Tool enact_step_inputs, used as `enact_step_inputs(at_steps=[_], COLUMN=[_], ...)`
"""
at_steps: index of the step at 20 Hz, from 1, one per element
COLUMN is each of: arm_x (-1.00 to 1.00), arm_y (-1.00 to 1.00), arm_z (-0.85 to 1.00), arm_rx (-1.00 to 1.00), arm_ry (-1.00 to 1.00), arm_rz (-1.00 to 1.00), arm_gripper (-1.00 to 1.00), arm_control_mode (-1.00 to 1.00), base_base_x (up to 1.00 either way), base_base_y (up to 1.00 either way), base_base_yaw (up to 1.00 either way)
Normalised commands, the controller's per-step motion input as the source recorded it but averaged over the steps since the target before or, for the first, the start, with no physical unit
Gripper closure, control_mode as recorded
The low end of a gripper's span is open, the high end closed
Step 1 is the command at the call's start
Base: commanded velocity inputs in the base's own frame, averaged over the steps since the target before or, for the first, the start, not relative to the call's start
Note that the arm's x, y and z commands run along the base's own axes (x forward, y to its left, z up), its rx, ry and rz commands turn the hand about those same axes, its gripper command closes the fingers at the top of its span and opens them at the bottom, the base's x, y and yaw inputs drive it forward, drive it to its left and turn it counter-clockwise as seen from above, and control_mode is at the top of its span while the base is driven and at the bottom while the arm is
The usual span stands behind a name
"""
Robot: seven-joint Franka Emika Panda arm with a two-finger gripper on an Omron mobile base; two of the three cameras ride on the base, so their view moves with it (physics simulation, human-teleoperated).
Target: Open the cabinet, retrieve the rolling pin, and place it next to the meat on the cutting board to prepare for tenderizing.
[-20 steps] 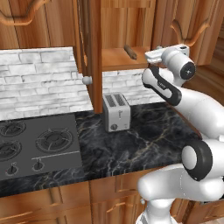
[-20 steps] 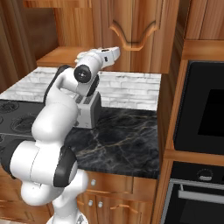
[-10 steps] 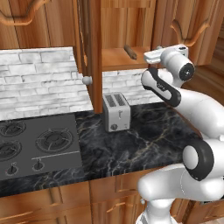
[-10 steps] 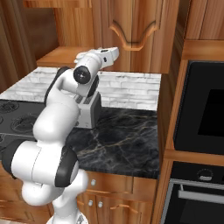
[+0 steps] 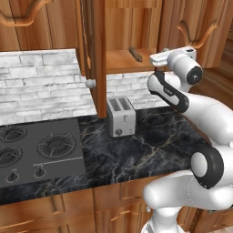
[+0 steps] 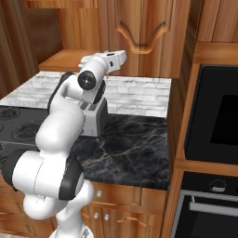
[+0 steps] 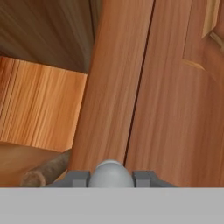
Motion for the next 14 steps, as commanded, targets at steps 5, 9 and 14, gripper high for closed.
enact_step_inputs(at_steps=[5,9,14], arm_x=[-0.48,-0.55,-0.5], arm_y=[0.0,0.0,-0.05], arm_z=[-0.08,-0.05,0.0], arm_rx=[0.0,0.0,0.0], arm_ry=[-0.07,-0.05,0.0], arm_rz=[0.0,0.0,0.0], arm_gripper=[1.0,1.0,1.0], arm_control_mode=[-1.0,-1.0,-1.0], base_base_x=[0.0,0.0,0.0], base_base_y=[0.0,0.0,0.0], base_base_yaw=[0.0,0.0,0.0])
